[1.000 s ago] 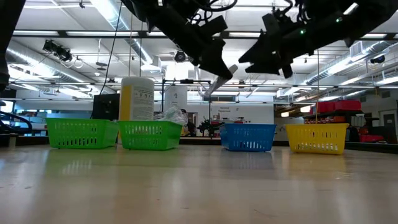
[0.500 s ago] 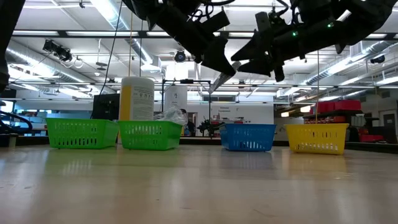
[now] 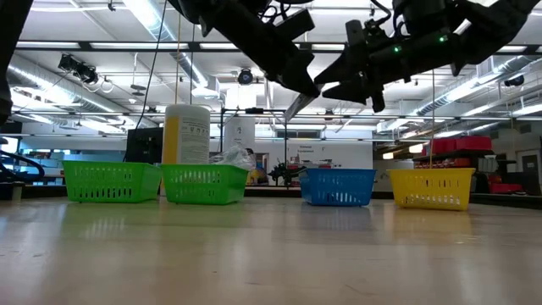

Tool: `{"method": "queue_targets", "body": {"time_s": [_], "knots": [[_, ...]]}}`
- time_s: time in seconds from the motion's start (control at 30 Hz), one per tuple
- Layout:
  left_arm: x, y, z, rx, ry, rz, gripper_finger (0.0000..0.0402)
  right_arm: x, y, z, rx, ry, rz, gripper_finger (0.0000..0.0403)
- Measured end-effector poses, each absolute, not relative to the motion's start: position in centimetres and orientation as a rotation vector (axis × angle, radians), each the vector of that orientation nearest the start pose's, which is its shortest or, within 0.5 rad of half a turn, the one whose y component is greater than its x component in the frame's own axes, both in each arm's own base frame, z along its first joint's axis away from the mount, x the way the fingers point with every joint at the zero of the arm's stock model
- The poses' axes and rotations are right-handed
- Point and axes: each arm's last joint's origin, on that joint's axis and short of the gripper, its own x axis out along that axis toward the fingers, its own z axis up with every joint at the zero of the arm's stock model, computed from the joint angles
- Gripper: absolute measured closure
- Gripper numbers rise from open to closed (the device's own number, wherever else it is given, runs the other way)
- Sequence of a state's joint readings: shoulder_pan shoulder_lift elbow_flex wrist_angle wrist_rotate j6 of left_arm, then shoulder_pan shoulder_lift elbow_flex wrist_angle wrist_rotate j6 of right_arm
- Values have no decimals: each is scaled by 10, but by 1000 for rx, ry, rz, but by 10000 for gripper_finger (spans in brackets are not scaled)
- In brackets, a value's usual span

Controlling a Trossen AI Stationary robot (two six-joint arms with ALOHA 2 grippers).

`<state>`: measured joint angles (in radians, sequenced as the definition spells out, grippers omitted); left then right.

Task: Pick & Place Travel size toiletries
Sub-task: Put the purple toothpaste into the blue bin

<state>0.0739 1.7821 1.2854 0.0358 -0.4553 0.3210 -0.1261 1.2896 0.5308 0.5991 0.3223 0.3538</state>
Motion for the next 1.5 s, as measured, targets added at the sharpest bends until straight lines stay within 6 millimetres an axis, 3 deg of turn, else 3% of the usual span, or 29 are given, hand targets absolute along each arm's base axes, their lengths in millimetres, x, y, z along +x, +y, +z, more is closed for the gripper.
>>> {"method": "queue_targets", "body": {"time_s": [0.4,0.77,1.5], "knots": [[402,43,257,391,522,448,315,257,-44,221,281,59,-416,283],[402,43,257,393,526,452,315,258,-43,221,279,59,-407,321],[402,43,257,381,521,472,312,258,-44,221,268,70,-412,331]]}}
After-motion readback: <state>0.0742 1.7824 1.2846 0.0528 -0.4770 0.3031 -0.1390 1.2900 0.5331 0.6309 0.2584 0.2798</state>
